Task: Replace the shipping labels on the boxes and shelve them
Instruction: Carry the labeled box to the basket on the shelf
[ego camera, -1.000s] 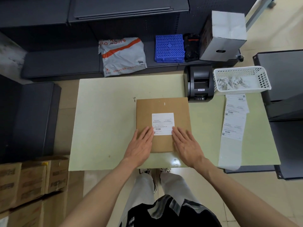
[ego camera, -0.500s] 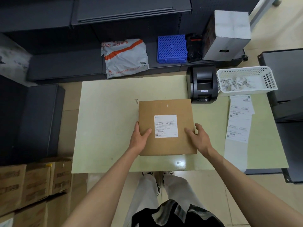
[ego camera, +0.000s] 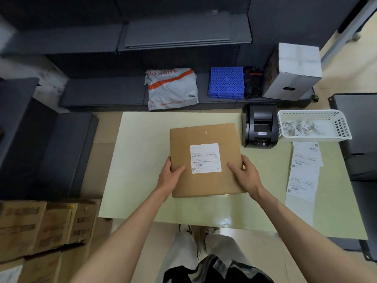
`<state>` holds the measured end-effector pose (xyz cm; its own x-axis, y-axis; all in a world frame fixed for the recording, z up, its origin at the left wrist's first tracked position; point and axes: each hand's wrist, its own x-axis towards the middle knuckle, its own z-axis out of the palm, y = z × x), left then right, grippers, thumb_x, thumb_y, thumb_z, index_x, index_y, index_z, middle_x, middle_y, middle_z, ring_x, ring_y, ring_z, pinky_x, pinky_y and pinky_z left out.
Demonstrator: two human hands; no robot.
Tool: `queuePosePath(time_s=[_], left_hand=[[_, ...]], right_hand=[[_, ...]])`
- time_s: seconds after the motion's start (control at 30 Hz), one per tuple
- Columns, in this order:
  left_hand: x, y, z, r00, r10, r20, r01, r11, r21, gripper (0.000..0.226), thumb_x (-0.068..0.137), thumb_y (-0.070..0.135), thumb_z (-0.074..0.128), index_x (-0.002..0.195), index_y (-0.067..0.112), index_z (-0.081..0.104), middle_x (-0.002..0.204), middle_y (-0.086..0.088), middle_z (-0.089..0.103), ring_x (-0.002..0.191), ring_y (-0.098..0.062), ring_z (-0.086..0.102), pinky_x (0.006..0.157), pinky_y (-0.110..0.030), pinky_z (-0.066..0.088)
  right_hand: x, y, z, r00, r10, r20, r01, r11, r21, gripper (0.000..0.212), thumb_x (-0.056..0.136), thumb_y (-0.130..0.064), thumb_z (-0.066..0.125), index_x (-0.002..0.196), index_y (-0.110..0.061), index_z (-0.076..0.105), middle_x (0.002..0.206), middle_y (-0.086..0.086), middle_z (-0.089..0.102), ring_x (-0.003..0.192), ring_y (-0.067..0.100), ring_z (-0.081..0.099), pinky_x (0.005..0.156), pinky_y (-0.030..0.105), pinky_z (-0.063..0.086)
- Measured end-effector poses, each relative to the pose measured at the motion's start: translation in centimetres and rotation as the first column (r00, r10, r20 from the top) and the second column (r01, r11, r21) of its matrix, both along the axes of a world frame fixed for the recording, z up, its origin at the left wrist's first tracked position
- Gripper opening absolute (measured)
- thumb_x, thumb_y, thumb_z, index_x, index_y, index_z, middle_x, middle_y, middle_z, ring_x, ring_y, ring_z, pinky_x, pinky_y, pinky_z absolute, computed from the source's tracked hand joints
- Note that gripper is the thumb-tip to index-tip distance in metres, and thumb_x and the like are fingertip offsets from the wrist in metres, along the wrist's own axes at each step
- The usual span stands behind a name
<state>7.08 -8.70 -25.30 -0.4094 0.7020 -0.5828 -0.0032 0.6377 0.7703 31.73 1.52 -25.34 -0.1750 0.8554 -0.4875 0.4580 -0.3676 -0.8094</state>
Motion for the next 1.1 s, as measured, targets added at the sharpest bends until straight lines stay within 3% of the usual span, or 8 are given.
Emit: queuePosePath(time_s=[0.2,0.33,0.47,0.63,0.77,0.87,1.1], left_hand=[[-6.3,0.6,8.9,0.980,0.158,-0.122,-0.141,0.981,0.136,0.050,0.093,0.028,0.068,0.140,0.030,0.051,0.123,0.007,0.067,0.107,-0.012,0.065,0.095,-0.035,0.054],[-11.2,-0.6,15.1,0.946,0.254,-0.199,-0.202,0.947,0.248,0.036,0.094,0.020,0.066,0.125,0.035,0.054,0.113,0.010,0.068,0.097,-0.003,0.065,0.079,-0.023,0.051],[-16.7,-4.6,20.5,0.890,0.355,-0.287,-0.242,0.900,0.361,0.038,0.096,0.024,0.066,0.131,0.031,0.054,0.117,0.012,0.066,0.103,-0.003,0.063,0.080,-0.018,0.050],[-23.1,-13.9,24.7,0.800,0.496,-0.336,-0.362,0.847,0.390,0.057,0.091,0.047,0.067,0.143,0.034,0.049,0.129,0.013,0.064,0.113,-0.010,0.062,0.101,-0.040,0.051],[-26.9,-22.4,27.7,0.704,0.610,-0.362,-0.475,0.785,0.398,0.057,0.095,0.043,0.065,0.146,0.028,0.045,0.132,0.010,0.060,0.113,-0.013,0.059,0.101,-0.039,0.050],[-30.2,-28.7,29.8,0.637,0.662,-0.396,-0.532,0.748,0.395,0.065,0.091,0.051,0.066,0.148,0.031,0.043,0.134,0.009,0.059,0.116,-0.016,0.059,0.103,-0.043,0.050],[-35.4,-41.2,34.7,0.506,0.772,-0.385,-0.638,0.636,0.435,0.049,0.096,0.043,0.065,0.139,0.027,0.049,0.127,0.006,0.064,0.105,-0.014,0.065,0.093,-0.038,0.055]], right_hand=[[-7.5,4.1,8.0,0.986,0.169,-0.003,-0.166,0.971,0.171,0.046,0.089,-0.036,0.067,0.130,-0.022,0.054,0.115,-0.008,0.064,0.098,0.014,0.061,0.084,0.029,0.045],[-14.0,5.8,13.7,0.954,0.298,0.034,-0.294,0.904,0.312,0.052,0.085,-0.047,0.066,0.130,-0.024,0.055,0.117,-0.004,0.066,0.107,0.021,0.061,0.093,0.039,0.048],[-21.8,4.8,19.5,0.905,0.425,0.030,-0.400,0.823,0.402,0.048,0.089,-0.046,0.064,0.127,-0.018,0.057,0.119,0.001,0.067,0.106,0.023,0.062,0.094,0.042,0.050],[-31.8,-0.4,24.5,0.810,0.585,0.051,-0.532,0.694,0.485,0.048,0.087,-0.051,0.065,0.123,-0.020,0.059,0.114,-0.003,0.067,0.102,0.020,0.061,0.090,0.041,0.050],[-39.4,-6.7,27.1,0.713,0.700,0.047,-0.626,0.604,0.493,0.060,0.080,-0.062,0.063,0.127,-0.026,0.058,0.112,-0.008,0.067,0.100,0.018,0.064,0.091,0.045,0.053],[-44.9,-11.7,28.6,0.647,0.762,0.003,-0.667,0.565,0.485,0.068,0.072,-0.068,0.063,0.127,-0.028,0.058,0.109,-0.012,0.068,0.097,0.015,0.065,0.089,0.046,0.054],[-56.1,-23.2,33.1,0.515,0.857,0.017,-0.729,0.427,0.536,0.061,0.080,-0.062,0.065,0.125,-0.022,0.057,0.115,-0.004,0.066,0.102,0.021,0.063,0.092,0.046,0.052]])
